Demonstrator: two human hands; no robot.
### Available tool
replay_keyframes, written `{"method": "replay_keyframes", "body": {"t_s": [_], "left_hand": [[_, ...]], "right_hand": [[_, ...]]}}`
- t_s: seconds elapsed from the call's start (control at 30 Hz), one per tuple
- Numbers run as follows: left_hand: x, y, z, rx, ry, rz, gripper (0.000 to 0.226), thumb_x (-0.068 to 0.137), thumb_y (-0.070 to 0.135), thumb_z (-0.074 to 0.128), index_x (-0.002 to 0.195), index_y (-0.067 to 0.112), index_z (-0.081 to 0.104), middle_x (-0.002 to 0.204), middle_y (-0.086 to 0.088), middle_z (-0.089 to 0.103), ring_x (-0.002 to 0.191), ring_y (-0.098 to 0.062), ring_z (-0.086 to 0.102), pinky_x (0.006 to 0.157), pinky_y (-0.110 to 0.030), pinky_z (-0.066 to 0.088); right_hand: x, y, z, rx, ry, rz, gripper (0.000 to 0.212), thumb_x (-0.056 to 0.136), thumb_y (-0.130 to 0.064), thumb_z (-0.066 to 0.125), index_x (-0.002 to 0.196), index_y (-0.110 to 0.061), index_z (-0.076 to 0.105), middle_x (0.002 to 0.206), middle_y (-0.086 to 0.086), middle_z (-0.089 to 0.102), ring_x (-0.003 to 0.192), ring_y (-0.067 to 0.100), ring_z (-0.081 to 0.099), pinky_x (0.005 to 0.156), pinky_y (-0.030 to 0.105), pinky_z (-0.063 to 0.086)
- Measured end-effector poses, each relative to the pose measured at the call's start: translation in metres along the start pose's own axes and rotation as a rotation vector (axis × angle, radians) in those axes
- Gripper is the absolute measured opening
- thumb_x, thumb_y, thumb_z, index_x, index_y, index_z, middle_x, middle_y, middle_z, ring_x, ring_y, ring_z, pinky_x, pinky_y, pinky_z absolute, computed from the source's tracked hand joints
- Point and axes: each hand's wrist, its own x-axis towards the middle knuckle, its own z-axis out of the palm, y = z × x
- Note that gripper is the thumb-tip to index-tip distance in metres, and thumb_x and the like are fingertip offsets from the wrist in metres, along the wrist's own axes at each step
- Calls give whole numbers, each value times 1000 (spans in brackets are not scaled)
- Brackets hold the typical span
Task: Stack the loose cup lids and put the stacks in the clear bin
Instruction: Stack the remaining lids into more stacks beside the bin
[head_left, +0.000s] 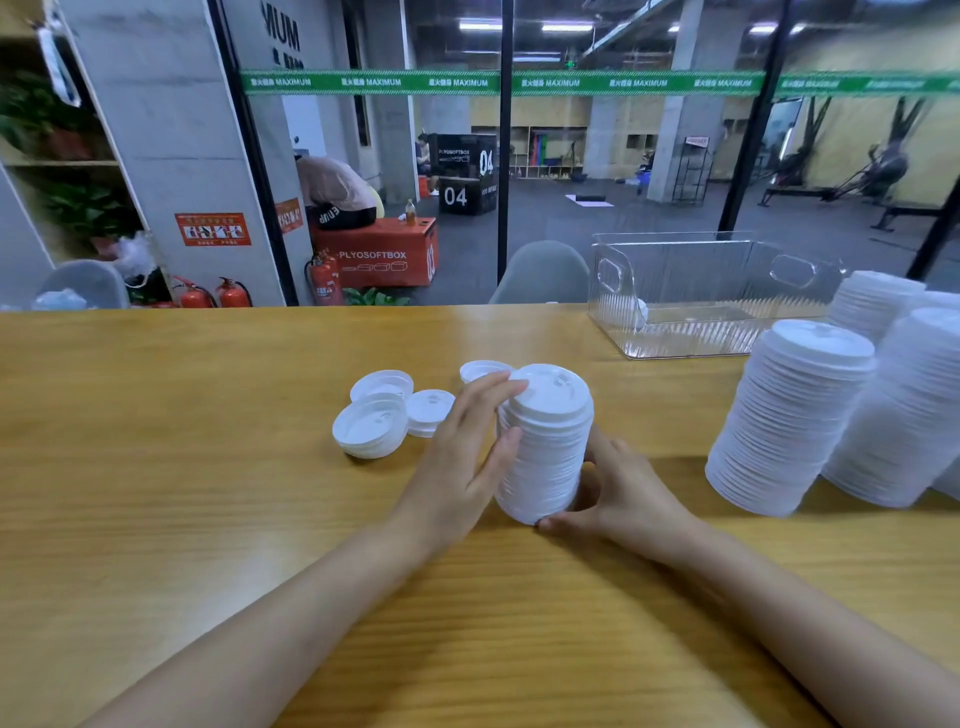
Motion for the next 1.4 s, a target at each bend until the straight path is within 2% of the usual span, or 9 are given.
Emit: {"method": "replay_keyframes", "body": {"t_s": [0.13, 0.4, 0.63, 0.8, 0.9, 1.0, 1.17, 1.27, 1.4], "left_hand": [[-1, -1, -6, 30, 21, -2, 40, 99, 34, 41, 139, 37, 35, 143, 23, 40, 135, -8, 40, 107, -15, 29], [-24, -63, -62, 732, 39, -331, 62, 82, 41, 71, 137, 23, 49, 140, 1, 49, 122, -27, 45, 99, -39, 32], [-23, -72, -64, 766, -18, -424, 60, 88, 24, 65, 142, 25, 41, 128, 2, 56, 114, -25, 55, 96, -34, 27], [-18, -50, -62, 456, 155, -357, 52, 93, 12, 61, 139, 25, 42, 118, 1, 61, 90, -24, 57, 76, -28, 38], [-13, -37, -57, -156, 254, -543, 38, 97, 15, 59, 129, 30, 45, 112, 2, 65, 93, -15, 63, 74, -21, 50], [-16, -42, -55, -233, 199, -731, 31, 99, 20, 54, 129, 25, 47, 114, 1, 63, 97, -16, 61, 77, -22, 46], [-22, -47, -60, 221, 131, -509, 30, 95, 17, 60, 125, 21, 54, 123, 11, 51, 115, -15, 47, 85, -18, 33], [-24, -46, -63, 206, -2, -426, 36, 82, 51, 62, 114, 35, 56, 120, 20, 54, 116, -13, 46, 85, -7, 34], [-30, -49, -63, 402, -152, -312, 56, 65, 69, 57, 116, 48, 49, 127, 26, 50, 120, 0, 38, 99, -32, 31]], "right_hand": [[-3, 3, 2, 60, 0, 7, 102, 46, -76, 69, 136, -37, 40, 124, -15, 54, 121, 9, 40, 104, 37, 37], [-8, 8, -11, 266, 123, -5, 127, 46, -87, 70, 153, -41, 16, 131, -27, 52, 133, 5, 37, 108, 28, 29], [-13, 0, -13, 234, 171, -51, 111, 59, -77, 66, 152, -38, 20, 124, -40, 47, 131, 7, 41, 112, 34, 32], [-12, -1, -14, 212, 173, -94, 115, 58, -89, 61, 153, -36, 22, 123, -51, 41, 133, 6, 40, 111, 35, 34], [-12, -1, -14, 203, 176, -104, 112, 59, -86, 62, 152, -38, 22, 123, -52, 40, 132, 3, 39, 109, 30, 33], [-13, -1, -14, 194, 178, -101, 105, 64, -77, 63, 152, -37, 23, 123, -47, 45, 132, 2, 38, 108, 28, 32], [-14, -2, -15, 212, 186, -97, 97, 68, -75, 60, 150, -40, 23, 125, -49, 42, 134, 1, 36, 108, 27, 30], [-14, -2, -16, 217, 188, -108, 98, 68, -80, 59, 150, -39, 25, 128, -45, 43, 135, 3, 36, 110, 30, 31], [-14, -2, -17, 233, 188, -111, 88, 69, -81, 56, 144, -50, 23, 126, -46, 44, 134, 2, 37, 109, 28, 30]]}}
